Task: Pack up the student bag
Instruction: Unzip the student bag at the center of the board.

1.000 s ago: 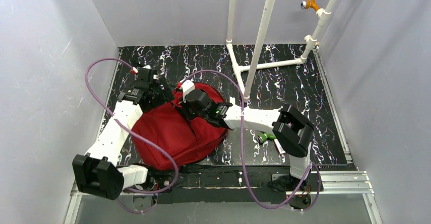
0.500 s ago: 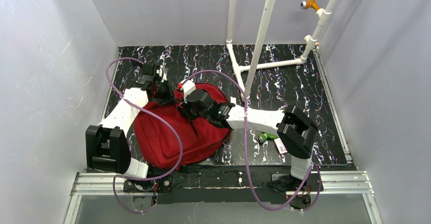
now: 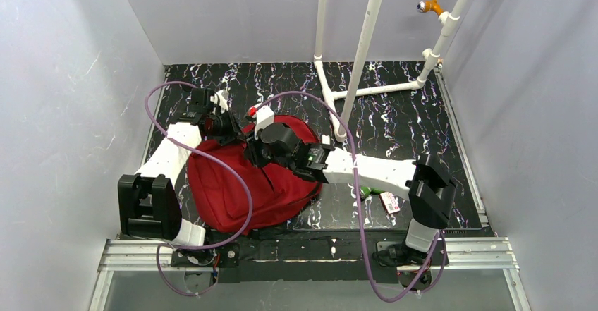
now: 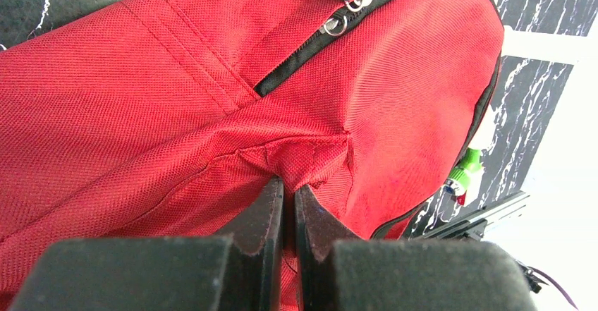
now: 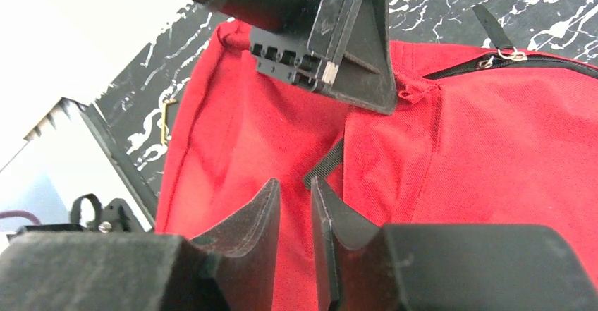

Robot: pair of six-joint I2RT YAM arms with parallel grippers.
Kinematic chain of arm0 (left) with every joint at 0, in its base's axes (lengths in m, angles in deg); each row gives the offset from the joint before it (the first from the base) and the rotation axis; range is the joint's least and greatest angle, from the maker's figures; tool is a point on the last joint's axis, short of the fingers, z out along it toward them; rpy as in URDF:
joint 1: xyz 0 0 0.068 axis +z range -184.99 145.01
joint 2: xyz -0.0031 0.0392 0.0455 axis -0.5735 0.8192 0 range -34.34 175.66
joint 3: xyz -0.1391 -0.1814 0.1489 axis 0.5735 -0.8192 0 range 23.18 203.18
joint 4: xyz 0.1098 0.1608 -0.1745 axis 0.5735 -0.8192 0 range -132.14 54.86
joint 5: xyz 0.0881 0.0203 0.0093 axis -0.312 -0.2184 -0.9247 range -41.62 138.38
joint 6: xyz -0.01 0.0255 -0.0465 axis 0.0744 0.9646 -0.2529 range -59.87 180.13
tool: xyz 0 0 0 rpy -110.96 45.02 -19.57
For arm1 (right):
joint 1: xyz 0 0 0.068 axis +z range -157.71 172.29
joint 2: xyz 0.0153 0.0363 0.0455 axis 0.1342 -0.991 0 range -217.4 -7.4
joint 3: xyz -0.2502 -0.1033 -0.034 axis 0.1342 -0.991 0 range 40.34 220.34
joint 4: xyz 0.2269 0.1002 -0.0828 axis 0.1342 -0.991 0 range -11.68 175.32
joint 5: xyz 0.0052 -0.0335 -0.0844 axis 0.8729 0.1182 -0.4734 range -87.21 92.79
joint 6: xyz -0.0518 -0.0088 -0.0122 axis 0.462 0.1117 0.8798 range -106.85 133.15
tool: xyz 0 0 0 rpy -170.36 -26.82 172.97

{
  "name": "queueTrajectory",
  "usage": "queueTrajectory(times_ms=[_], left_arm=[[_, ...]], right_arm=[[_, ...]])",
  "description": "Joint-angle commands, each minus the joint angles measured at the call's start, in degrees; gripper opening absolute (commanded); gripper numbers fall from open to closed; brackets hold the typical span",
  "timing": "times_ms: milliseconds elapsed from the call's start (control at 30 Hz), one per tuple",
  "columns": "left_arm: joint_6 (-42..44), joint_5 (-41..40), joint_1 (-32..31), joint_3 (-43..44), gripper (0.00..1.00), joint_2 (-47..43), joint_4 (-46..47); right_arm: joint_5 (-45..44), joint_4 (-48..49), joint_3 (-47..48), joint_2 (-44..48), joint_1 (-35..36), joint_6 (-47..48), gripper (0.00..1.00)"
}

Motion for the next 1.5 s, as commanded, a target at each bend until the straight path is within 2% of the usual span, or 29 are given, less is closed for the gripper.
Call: queueTrajectory(times_ms=[0,233,467,533,567,600,633,700,800,1000,1133,1467], left_arm=[[-1.2,4.8,1.0,-0.5,0.0,-1.1,1.8],[-1.7,5.4,1.2,-0.9,0.0,-1.4,2.0],[-1.8,5.2,1.2,-1.4,0.0,-1.8,2.3],[-2.0,5.4,1.2,-1.4,0.0,-1.5,2.3],[-2.0,5.5,1.1,-1.4,0.0,-1.4,2.3],[-2.0,5.7,1.1,-1.4,0.0,-1.3,2.3],[-2.1,5.8,1.2,-1.4,0.0,-1.3,2.3],[-2.1,5.6,1.2,-1.5,0.0,-1.4,2.3],[-2.0,5.7,1.2,-1.4,0.0,-1.3,2.3],[-2.0,5.1,1.1,-1.5,0.0,-1.7,2.3],[-1.9,5.2,1.2,-1.5,0.0,-1.7,2.3],[-1.9,5.4,1.2,-1.5,0.0,-1.9,2.3]], right_arm=[[2.0,1.1,3.2,-0.2,-0.2,-6.5,0.28],[0.5,0.4,3.4,-3.0,-2.0,-16.1,0.29],[2.9,-1.7,4.8,-6.8,-3.6,-25.3,0.31],[3.7,-1.7,4.7,-7.1,-3.7,-25.8,0.32],[3.9,-1.7,4.4,-7.0,-3.7,-25.6,0.35],[3.5,-1.7,3.8,-6.9,-3.7,-25.5,0.43],[4.3,-1.5,3.7,-7.1,-3.7,-24.8,0.45],[3.8,-1.7,4.7,-6.2,-2.7,-22.8,0.45],[-5.0,-6.3,4.6,-3.0,1.1,-17.6,0.51],[-1.2,-2.9,3.2,-3.7,1.2,-21.5,0.48],[-2.0,-3.1,3.9,-4.8,0.9,-22.5,0.4],[-4.1,-4.7,2.8,-5.8,-0.4,-25.4,0.42]])
